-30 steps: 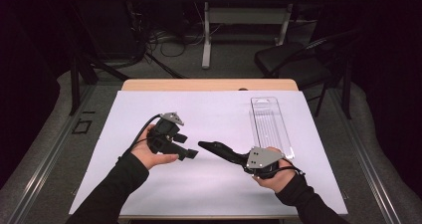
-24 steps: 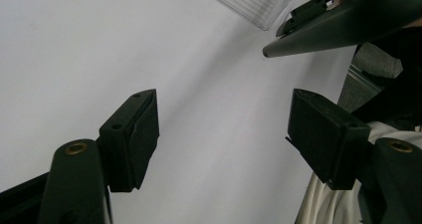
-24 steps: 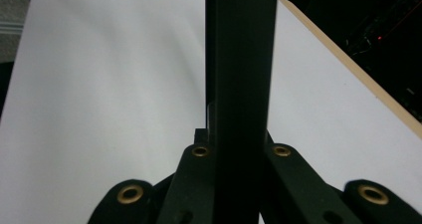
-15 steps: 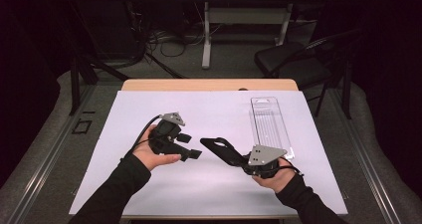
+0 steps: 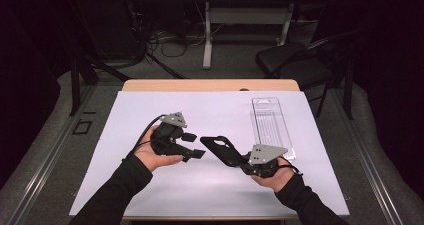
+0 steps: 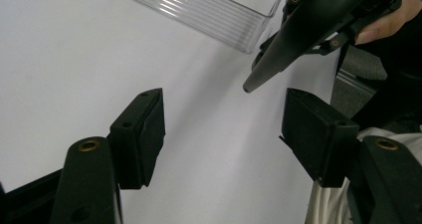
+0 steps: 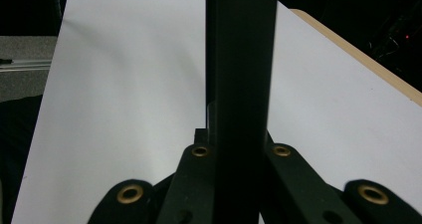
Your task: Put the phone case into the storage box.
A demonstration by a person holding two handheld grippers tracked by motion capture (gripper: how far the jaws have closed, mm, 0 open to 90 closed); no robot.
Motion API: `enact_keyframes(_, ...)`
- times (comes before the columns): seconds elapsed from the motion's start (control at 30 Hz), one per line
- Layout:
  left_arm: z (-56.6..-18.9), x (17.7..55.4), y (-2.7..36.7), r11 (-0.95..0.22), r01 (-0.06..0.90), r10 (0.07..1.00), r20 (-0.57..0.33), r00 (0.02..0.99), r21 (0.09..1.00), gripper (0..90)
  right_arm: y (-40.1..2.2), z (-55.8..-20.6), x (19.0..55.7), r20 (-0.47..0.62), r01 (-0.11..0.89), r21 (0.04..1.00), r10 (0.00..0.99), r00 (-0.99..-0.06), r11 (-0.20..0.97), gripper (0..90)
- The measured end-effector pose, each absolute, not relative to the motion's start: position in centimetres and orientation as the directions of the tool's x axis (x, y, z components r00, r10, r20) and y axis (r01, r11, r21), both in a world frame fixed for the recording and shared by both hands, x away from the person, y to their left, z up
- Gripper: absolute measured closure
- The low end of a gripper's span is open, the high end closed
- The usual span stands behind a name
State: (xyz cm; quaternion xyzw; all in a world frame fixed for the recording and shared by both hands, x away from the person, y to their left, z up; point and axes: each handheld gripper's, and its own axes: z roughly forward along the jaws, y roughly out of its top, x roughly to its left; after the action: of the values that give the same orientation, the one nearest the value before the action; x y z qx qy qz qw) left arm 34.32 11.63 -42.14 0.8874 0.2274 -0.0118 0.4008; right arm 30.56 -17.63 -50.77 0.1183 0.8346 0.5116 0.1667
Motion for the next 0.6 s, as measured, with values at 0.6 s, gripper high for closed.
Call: enact_keyframes(0.6, -42.26, 34.17, 10.56, -0.597, 0.395, 0.389, -0.179, 0.904, 0.699, 47.9, -17.47, -50.91, 30.62, -0.159, 0.017, 0.897, 0.360, -0.919, 0.441, 88.4)
